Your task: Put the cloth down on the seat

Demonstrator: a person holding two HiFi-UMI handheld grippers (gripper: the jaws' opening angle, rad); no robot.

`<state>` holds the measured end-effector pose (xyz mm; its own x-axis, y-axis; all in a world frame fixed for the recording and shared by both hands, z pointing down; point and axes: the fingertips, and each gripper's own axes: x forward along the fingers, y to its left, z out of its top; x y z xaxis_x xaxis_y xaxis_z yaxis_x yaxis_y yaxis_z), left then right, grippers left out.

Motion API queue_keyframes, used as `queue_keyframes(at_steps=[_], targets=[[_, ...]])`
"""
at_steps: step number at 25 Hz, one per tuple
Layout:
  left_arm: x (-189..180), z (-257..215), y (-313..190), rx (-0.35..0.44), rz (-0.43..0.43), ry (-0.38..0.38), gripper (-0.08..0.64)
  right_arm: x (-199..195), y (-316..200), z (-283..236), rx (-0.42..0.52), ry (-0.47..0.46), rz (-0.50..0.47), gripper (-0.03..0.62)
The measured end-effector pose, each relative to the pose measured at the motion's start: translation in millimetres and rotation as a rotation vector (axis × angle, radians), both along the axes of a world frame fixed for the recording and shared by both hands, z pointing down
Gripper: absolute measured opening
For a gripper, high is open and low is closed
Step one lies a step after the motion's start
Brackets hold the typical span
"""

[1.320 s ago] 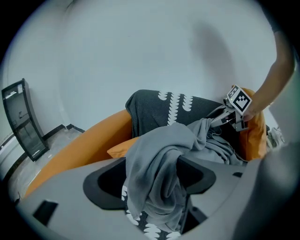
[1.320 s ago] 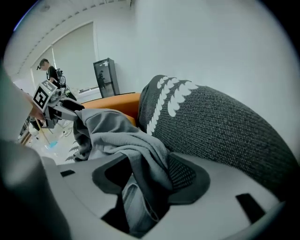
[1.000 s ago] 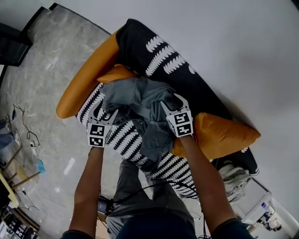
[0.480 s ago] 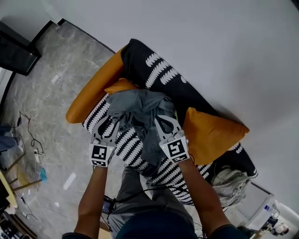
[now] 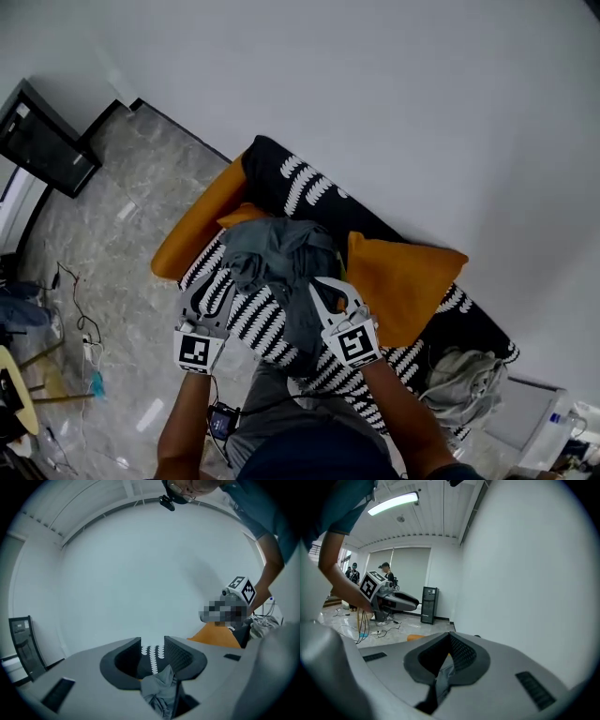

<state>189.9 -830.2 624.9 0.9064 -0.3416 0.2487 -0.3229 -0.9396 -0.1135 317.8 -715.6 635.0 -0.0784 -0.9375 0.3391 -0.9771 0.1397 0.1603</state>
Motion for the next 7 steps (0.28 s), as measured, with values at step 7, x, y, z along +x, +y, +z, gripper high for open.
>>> queue_keyframes(at_steps=[7], targets=[[-38.1,-61.1,67.9,0.035,-0.022,0.0,0.156,-19.6,95.8,-48.6,0.006,0.028,0.003,0.015]])
